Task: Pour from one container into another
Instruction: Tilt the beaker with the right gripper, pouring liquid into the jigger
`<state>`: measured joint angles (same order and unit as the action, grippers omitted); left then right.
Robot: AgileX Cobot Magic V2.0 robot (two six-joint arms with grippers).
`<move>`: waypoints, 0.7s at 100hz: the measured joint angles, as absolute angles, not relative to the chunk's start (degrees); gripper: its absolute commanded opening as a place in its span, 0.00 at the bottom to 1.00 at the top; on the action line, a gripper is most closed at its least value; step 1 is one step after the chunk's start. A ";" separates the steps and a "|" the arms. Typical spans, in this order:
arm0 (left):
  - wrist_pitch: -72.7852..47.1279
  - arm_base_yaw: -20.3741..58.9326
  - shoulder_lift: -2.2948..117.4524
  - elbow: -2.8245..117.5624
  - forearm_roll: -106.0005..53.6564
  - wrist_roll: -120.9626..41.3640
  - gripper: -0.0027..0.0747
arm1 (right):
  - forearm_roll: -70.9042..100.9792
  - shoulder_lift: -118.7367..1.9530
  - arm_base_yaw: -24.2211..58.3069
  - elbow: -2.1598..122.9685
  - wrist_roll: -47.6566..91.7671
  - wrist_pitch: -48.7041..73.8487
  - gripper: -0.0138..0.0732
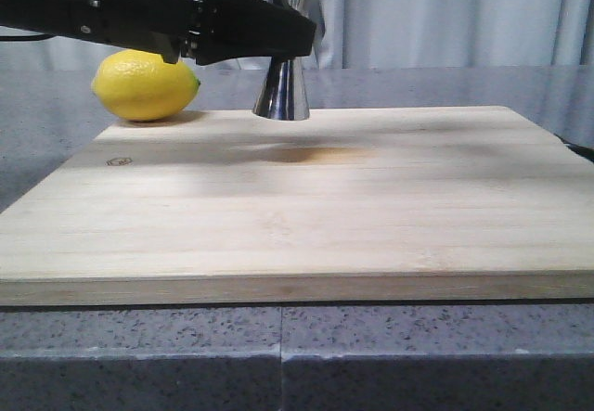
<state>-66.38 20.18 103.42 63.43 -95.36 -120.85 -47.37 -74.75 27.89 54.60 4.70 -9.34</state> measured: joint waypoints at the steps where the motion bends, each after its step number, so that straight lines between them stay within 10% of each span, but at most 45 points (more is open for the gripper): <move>1: -66.38 20.18 103.42 63.43 -95.36 -120.85 0.01 | -47.37 -74.75 27.89 54.60 4.70 -9.34 0.39; 70: -66.38 20.18 103.42 63.43 -95.12 -120.85 0.01 | -50.85 -74.75 27.89 54.60 4.70 -9.90 0.39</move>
<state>-66.38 20.18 103.42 63.43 -95.12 -120.85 -50.85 -74.75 27.89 54.60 4.70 -9.90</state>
